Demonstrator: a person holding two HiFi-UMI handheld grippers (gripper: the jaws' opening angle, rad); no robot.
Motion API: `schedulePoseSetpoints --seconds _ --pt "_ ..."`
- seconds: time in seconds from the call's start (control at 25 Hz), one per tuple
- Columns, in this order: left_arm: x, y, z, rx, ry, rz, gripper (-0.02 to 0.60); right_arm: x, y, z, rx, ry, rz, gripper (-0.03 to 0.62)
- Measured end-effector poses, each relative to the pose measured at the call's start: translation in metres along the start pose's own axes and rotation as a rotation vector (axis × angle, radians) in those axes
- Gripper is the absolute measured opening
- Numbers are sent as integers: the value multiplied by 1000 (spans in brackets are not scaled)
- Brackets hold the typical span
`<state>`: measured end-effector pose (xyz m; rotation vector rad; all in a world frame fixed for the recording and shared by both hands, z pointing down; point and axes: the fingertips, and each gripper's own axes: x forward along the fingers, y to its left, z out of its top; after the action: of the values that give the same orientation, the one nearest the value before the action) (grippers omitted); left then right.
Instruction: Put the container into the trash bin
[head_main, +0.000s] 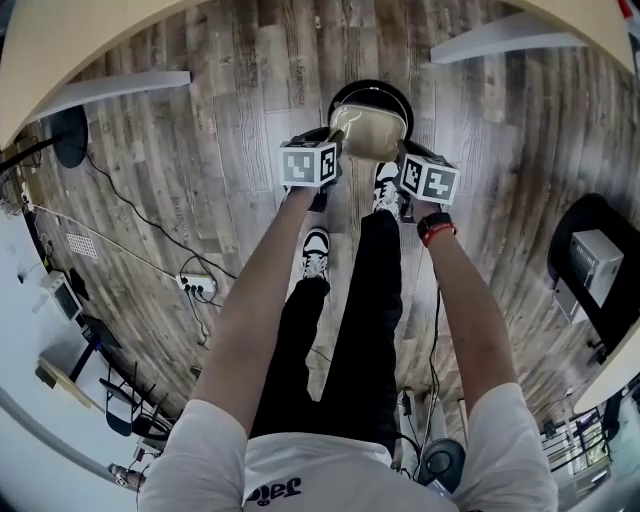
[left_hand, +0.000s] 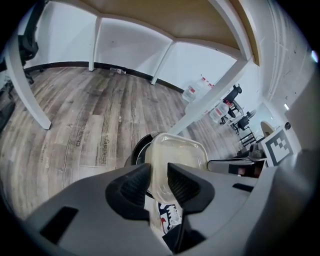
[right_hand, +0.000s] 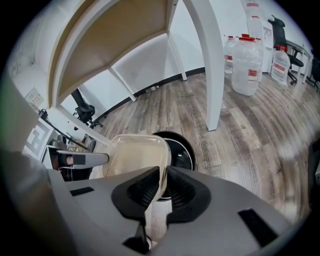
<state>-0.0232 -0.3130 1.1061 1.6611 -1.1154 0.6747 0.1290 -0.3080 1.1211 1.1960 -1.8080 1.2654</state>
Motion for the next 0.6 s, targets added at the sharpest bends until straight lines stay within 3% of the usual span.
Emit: schedulePoseSetpoints --seconds 0.24,0.36,0.4,0.44,0.52,0.6 --pt "9 2 2 -6 -2 -17 112 7 -4 2 -1 -12 -1 46" --pt "10 3 3 -21 -5 -33 140 8 -6 6 -19 -25 8 48" --pt "10 6 4 -31 -8 -25 196 8 -10 8 -26 -27 -6 82" --pt "10 10 5 -45 -13 -12 249 9 -15 9 -32 -28 -28 155" --pt "7 16 5 -59 -22 9 252 8 -23 10 -40 -31 -57 244" --pt "4 16 2 -31 -12 14 252 6 -26 9 -43 -30 -53 245"
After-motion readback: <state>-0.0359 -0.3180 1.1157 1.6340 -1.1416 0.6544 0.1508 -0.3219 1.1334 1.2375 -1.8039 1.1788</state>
